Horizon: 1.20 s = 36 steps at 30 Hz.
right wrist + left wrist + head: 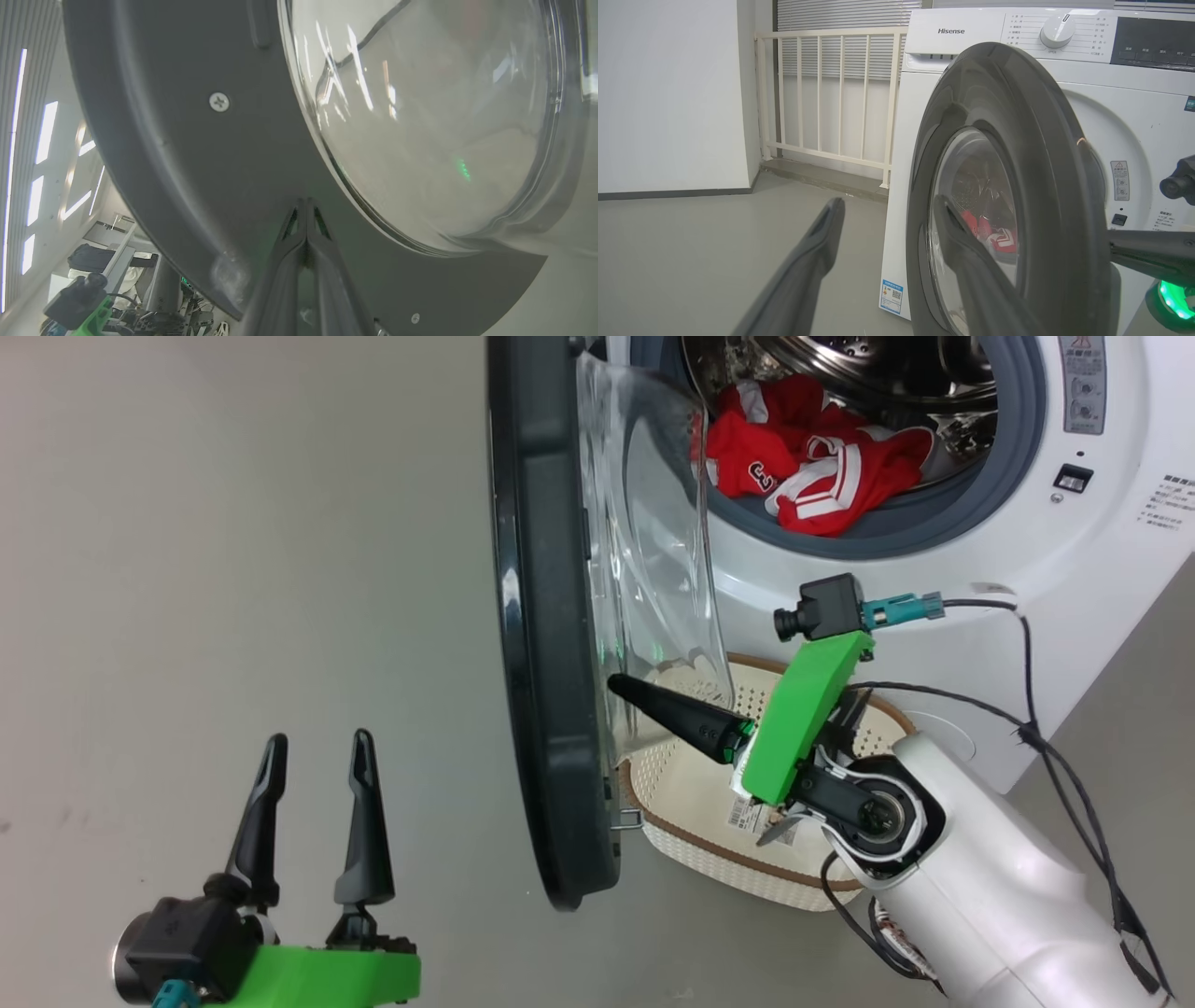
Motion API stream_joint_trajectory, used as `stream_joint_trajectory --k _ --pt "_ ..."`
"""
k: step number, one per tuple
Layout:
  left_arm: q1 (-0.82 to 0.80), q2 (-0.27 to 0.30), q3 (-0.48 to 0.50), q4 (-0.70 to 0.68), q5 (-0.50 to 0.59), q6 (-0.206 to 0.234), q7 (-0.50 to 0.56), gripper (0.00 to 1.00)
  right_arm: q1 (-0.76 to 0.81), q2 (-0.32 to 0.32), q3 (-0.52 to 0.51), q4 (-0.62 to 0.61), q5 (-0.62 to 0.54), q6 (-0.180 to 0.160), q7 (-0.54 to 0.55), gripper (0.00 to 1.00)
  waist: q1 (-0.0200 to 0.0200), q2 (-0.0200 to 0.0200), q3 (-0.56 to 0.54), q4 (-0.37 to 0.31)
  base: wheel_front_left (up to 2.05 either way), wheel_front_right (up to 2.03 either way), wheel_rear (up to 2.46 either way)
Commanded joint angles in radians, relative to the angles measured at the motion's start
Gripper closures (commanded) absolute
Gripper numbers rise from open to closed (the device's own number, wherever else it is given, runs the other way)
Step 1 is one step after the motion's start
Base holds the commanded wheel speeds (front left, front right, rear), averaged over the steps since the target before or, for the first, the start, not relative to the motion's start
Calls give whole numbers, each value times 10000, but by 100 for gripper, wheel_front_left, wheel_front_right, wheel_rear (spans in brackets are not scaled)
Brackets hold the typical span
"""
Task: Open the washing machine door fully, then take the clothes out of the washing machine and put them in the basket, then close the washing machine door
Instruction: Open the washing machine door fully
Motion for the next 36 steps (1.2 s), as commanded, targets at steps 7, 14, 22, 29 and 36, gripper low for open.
stream_joint_trajectory --k 7,14,22,29,36 --pt "83 152 267 -217 122 -46 -49 0 629 -171 -58 -703 -1830 79 -1394 0 0 -1 -251 -55 0 0 0" --pt "249 152 208 -281 243 -99 -49 0 1322 -356 -252 -1160 -4503 79 -3040 0 0 -1 -422 -83 0 0 0" --pt "321 152 161 -493 207 -74 -49 0 2434 93 -1986 -1353 -7621 79 -5066 0 0 -1 -466 -103 0 0 0" --pt "337 152 87 -544 145 -98 -49 0 3191 436 -3122 -1707 -9653 79 -6028 0 0 -1 -424 -102 0 0 0" --pt "277 152 17 -451 108 -127 -49 0 4037 496 -3520 -2309 -11324 79 -6723 0 0 -1 -391 -100 0 0 0"
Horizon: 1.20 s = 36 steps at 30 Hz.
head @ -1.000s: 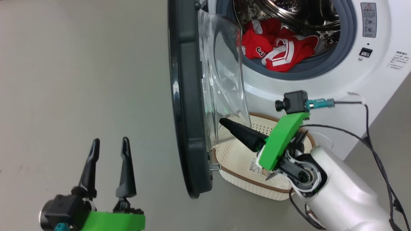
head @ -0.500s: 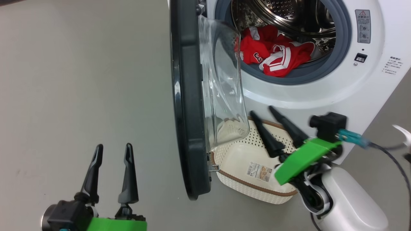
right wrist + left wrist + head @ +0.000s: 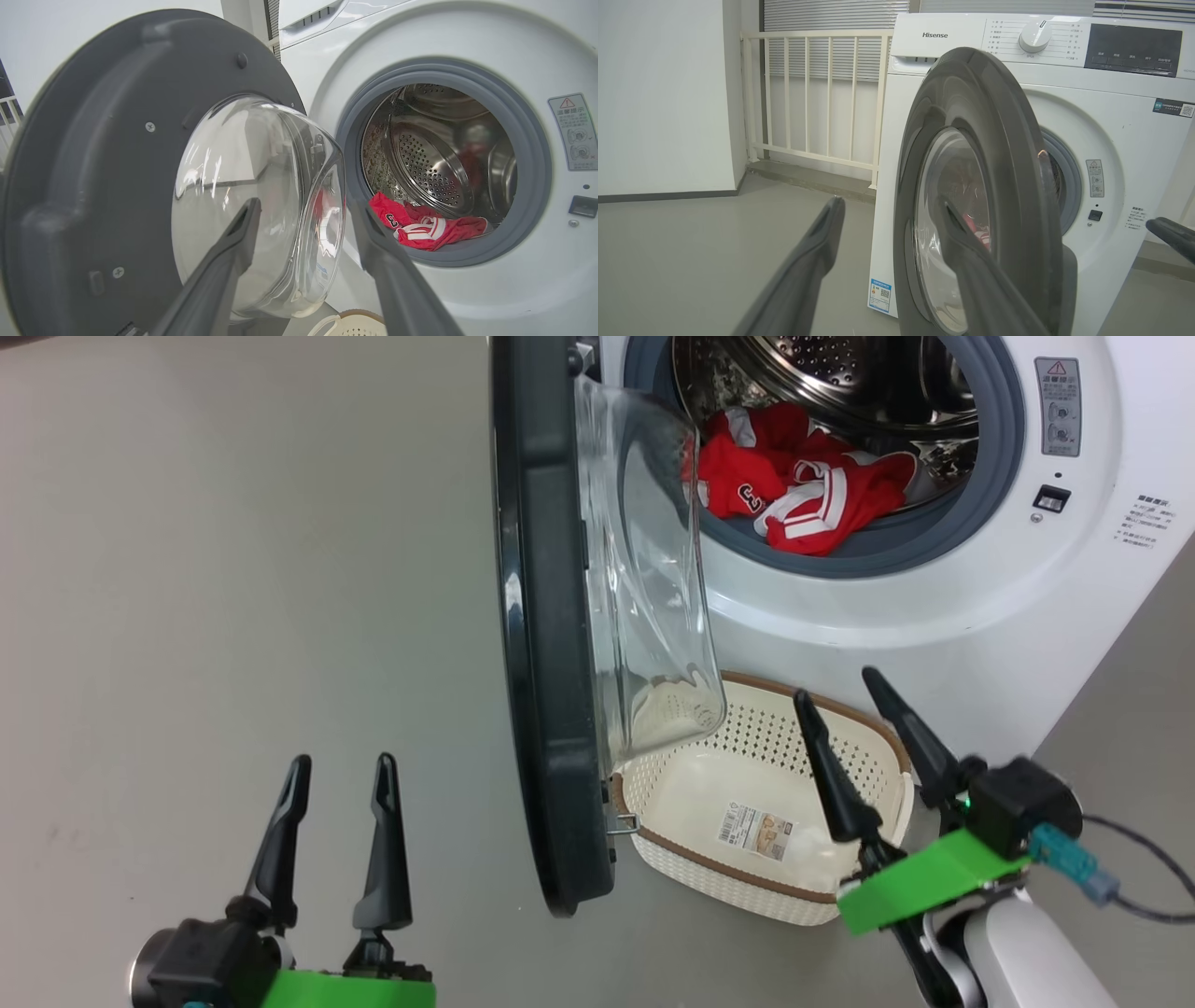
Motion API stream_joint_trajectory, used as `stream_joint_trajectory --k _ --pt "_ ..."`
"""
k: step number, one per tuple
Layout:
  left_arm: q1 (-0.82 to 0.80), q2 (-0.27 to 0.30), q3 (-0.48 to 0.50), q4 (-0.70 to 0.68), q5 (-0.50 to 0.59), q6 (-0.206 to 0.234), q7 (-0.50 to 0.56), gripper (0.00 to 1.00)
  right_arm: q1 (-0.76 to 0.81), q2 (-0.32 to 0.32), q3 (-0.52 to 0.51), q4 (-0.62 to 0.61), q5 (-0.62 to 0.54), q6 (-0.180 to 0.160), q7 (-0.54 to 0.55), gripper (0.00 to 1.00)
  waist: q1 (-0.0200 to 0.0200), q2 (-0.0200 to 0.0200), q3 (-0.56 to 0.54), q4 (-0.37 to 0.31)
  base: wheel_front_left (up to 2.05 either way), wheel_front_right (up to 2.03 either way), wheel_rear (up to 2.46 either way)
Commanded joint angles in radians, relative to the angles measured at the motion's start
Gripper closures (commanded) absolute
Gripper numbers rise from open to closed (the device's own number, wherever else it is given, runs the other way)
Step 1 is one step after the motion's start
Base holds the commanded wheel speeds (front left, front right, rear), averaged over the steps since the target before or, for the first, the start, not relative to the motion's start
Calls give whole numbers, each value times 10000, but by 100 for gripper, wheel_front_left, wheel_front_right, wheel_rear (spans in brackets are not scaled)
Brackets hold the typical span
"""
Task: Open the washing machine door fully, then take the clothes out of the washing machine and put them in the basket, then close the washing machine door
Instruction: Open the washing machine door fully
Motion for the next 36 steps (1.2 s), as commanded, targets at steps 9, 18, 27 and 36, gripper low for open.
stream_joint_trajectory --k 9,18,27,36 --pt "-148 106 230 -230 -57 -40 -49 0 1073 70 1 -1238 -824 65 -279 0 0 0 96 -86 0 0 0" --pt "-159 106 172 -110 -14 -92 -49 0 1646 71 218 -1713 -729 65 -283 0 0 0 102 -249 0 0 0" --pt "-456 106 -28 -586 96 -343 -49 100 1616 71 173 -1714 -565 65 -284 0 0 0 117 -335 0 0 0" --pt "-988 106 -817 -1826 168 -628 217 100 1568 72 147 -1666 -444 65 -284 0 0 0 66 -452 0 0 0"
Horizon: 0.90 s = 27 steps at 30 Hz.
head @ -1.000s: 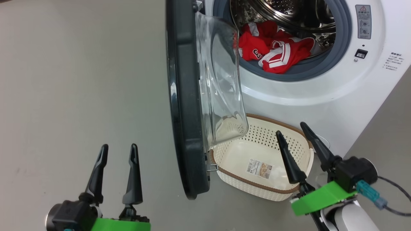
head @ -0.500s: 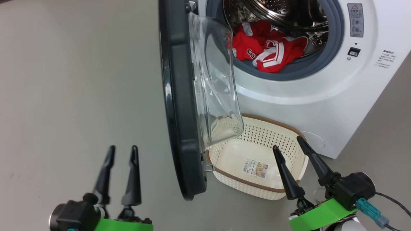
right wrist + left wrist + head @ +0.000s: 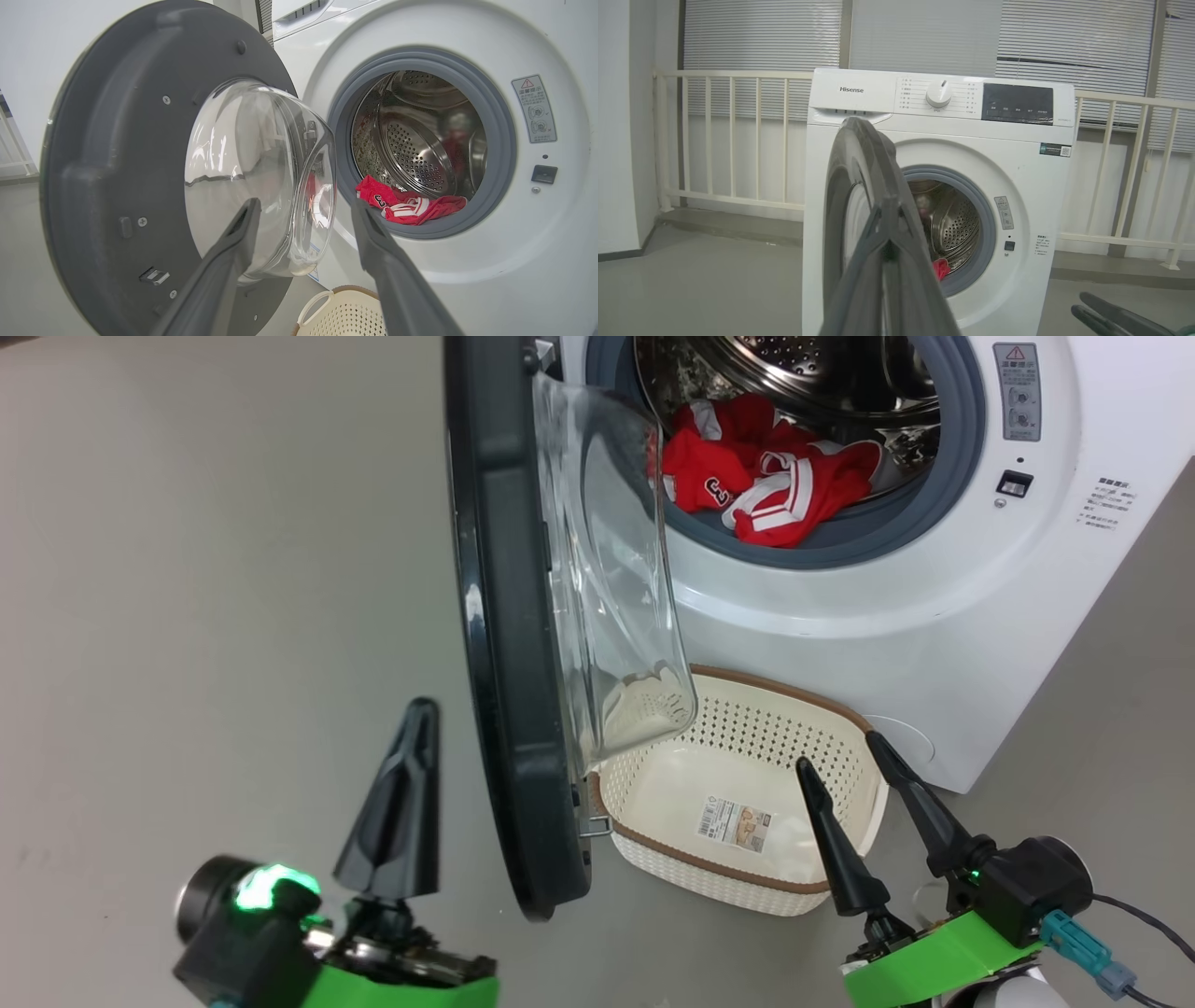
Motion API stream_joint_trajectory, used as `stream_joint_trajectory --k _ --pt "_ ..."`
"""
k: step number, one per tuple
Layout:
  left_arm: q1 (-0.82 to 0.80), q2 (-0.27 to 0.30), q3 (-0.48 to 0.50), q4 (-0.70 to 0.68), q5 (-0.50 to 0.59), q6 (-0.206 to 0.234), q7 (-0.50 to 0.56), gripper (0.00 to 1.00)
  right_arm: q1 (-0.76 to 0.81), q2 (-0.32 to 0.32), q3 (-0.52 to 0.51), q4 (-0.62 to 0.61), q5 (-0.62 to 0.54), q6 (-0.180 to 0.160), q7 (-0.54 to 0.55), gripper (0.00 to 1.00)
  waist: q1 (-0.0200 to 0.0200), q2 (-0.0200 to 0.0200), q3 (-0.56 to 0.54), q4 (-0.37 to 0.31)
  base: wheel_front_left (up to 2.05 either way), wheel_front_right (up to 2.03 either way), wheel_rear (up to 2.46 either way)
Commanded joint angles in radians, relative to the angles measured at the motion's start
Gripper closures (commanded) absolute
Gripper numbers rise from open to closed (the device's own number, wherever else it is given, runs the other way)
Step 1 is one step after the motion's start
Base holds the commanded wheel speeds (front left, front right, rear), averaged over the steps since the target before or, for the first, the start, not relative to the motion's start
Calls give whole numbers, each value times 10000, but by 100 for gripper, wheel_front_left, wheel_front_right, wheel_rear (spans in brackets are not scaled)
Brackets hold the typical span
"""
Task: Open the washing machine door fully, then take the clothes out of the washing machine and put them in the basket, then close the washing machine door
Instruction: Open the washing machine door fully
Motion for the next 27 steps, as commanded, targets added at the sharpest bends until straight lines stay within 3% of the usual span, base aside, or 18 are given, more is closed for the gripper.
stream_joint_trajectory --k 1,8,13,21,27 --pt "-450 97 125 -505 84 -99 109 100 -225 31 161 -241 112 65 -64 0 0 0 -16 -29 0 0 0" --pt "-652 98 -1068 -1371 -86 -485 1203 100 -199 31 113 -228 217 65 -64 0 0 0 -62 -158 0 0 0" --pt "-768 98 -1718 -771 -310 -602 2060 100 -205 31 153 -177 278 65 -64 0 0 0 -79 -248 0 0 0" --pt "-846 199 -1938 666 212 -317 2053 100 -197 32 228 -137 343 65 -64 0 0 0 -37 -413 0 0 0" --pt "-999 165 -1792 1577 -73 -8 2063 100 -197 32 256 -99 290 65 -64 0 0 0 10 -451 0 0 0"
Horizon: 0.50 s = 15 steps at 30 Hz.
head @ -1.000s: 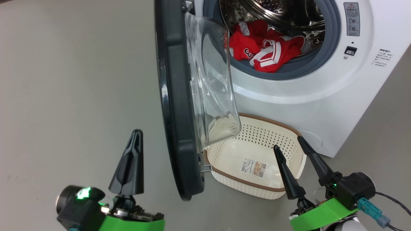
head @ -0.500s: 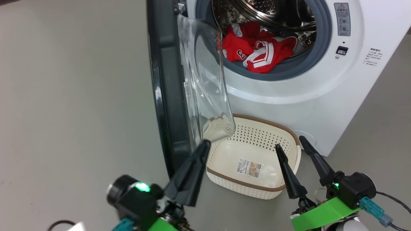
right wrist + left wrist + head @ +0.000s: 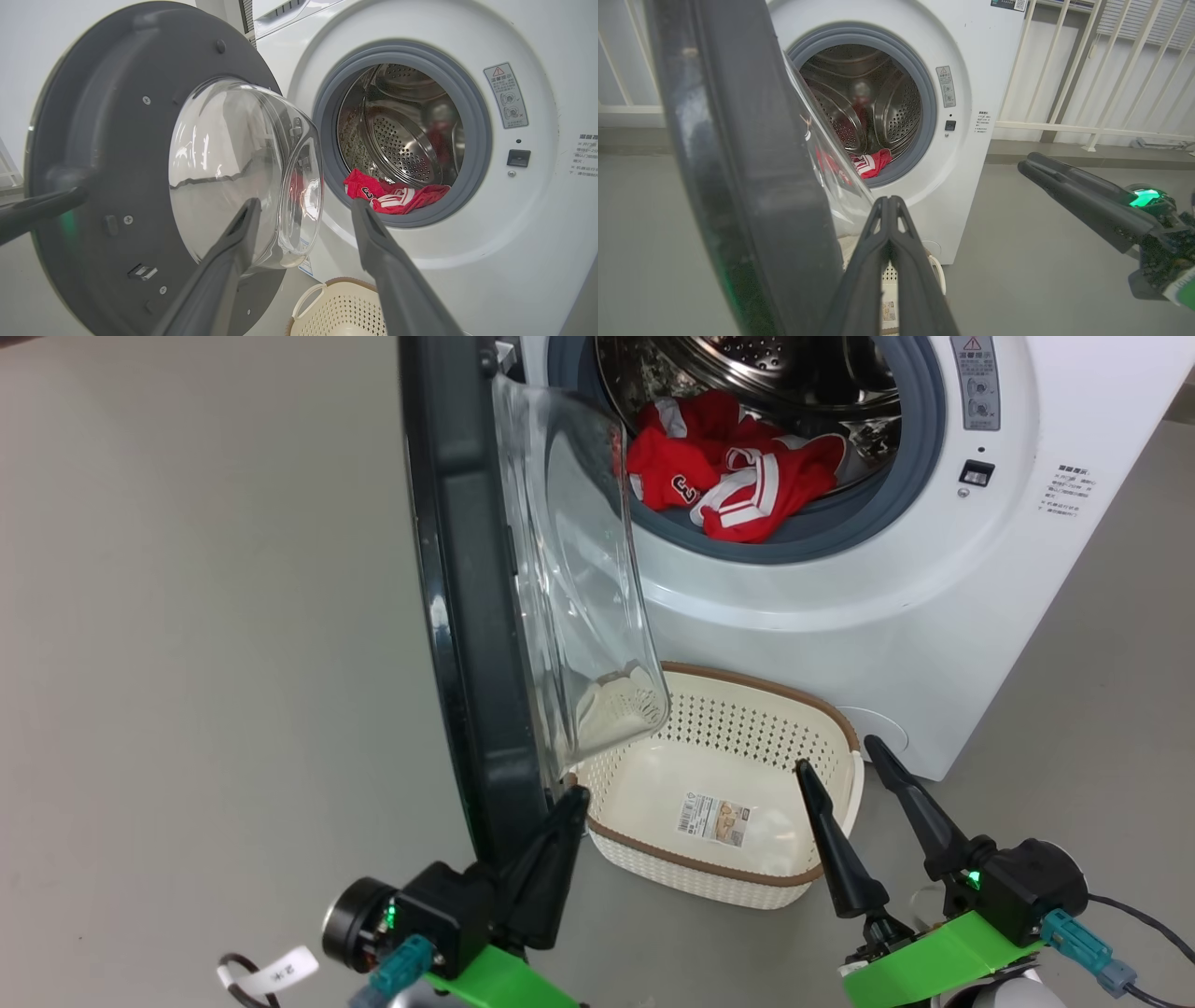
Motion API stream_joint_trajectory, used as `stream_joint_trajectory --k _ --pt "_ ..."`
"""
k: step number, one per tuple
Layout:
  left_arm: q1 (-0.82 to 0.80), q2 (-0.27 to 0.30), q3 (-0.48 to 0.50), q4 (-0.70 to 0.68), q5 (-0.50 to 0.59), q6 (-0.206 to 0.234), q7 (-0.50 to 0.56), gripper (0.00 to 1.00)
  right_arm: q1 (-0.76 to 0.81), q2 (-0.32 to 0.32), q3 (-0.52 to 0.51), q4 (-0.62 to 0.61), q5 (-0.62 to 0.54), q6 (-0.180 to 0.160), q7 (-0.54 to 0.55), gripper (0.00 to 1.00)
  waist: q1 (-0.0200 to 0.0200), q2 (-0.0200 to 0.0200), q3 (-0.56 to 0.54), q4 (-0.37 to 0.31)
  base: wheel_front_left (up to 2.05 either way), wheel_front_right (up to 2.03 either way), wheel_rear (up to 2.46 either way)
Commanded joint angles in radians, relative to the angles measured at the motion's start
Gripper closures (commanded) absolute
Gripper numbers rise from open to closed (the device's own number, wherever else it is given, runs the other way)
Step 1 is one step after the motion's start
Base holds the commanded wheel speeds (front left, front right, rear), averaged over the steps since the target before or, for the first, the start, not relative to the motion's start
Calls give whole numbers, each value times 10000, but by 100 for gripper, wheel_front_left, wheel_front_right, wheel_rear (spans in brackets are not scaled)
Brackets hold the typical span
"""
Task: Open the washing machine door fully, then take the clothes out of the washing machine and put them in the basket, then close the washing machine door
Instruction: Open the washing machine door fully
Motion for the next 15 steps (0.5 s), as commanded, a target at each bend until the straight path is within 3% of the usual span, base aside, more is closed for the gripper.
stream_joint_trajectory --k 1,15 --pt "-468 46 409 -88 -49 168 -19 100 -199 26 220 -215 -41 65 -64 0 0 0 15 -2 0 0 0" --pt "-561 308 1040 348 -269 638 -196 100 -140 26 220 -148 60 65 -64 0 0 0 -13 276 0 0 0"
